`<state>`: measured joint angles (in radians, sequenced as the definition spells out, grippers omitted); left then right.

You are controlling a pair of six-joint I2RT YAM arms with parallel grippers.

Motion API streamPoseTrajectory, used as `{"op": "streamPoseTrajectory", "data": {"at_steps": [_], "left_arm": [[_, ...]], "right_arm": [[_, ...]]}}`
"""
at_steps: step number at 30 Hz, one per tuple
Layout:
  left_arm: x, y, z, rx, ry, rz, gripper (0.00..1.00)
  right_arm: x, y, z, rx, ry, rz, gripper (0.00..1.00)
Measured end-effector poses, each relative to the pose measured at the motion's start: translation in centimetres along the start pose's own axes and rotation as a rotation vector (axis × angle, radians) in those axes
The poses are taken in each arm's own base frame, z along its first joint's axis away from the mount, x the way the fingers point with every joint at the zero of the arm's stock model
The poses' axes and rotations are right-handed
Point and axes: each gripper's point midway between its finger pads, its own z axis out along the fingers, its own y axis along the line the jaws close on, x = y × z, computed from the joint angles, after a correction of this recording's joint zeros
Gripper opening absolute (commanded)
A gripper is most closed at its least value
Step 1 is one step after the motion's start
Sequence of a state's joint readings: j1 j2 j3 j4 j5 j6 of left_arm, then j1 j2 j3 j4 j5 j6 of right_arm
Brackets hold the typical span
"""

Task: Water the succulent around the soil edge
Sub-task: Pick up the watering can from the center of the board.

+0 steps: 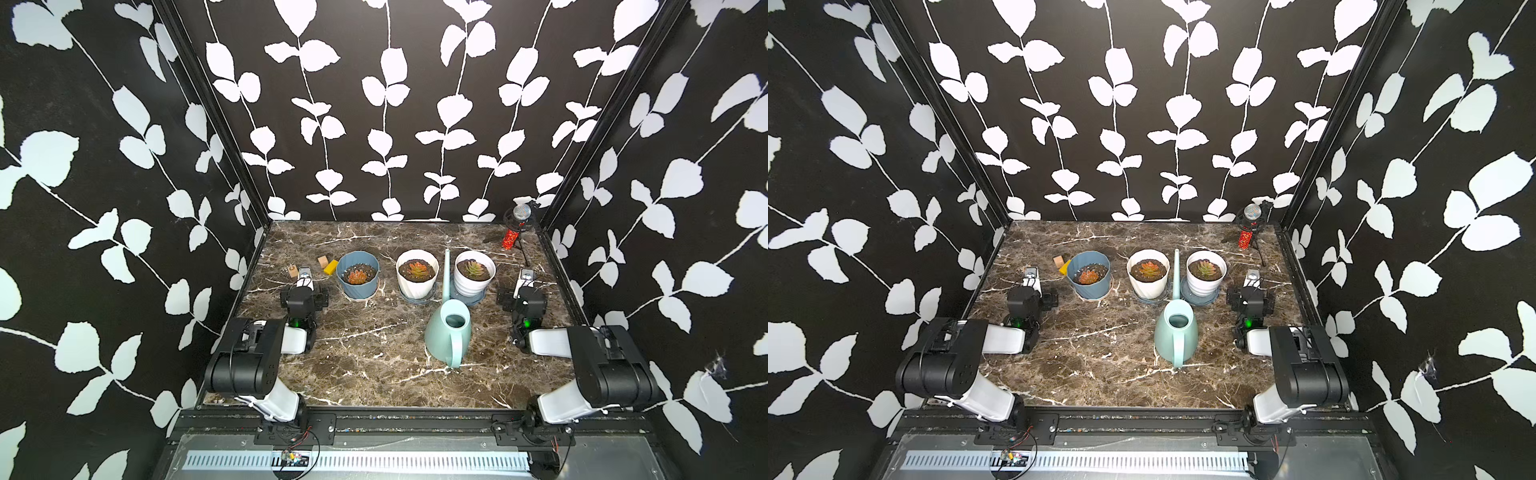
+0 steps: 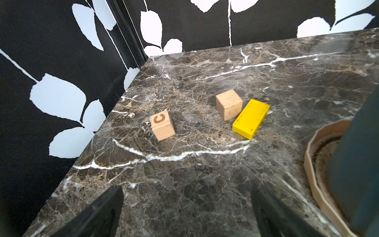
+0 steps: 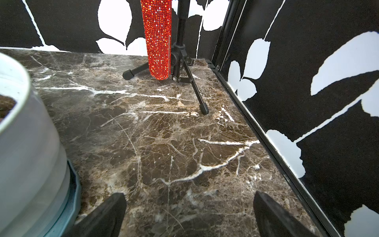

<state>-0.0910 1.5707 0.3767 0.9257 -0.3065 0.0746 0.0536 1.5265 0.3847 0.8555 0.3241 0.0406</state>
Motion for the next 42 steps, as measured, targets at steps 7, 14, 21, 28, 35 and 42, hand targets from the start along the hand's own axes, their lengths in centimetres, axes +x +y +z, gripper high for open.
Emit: {"op": "streamPoseTrajectory", "data": {"at_steps": [7, 14, 21, 28, 35, 42], "left_arm": [[0.00, 0.00, 0.00, 0.000, 0.000, 0.000, 0.99], [0.00, 0.00, 0.00, 0.000, 0.000, 0.000, 0.99], [0.00, 0.00, 0.00, 0.000, 0.000, 0.000, 0.99], [0.00, -0.01, 0.00, 0.000, 0.000, 0.000, 0.99], [0.00, 0.00, 0.00, 0.000, 0.000, 0.000, 0.99], [0.09, -0.11, 0.00, 0.007, 0.008, 0.004, 0.87]], "right_arm": [[-0.01, 0.00, 0.00, 0.000, 0.000, 0.000, 1.00], [-0.01, 0.00, 0.00, 0.000, 0.000, 0.000, 1.00], [-0.01, 0.00, 0.00, 0.000, 0.000, 0.000, 1.00], [-0.01, 0.00, 0.00, 0.000, 0.000, 0.000, 1.00], [0.00, 0.00, 0.00, 0.000, 0.000, 0.000, 0.99], [0.15, -0.02, -0.02, 0.005, 0.010, -0.004, 1.00]]}}
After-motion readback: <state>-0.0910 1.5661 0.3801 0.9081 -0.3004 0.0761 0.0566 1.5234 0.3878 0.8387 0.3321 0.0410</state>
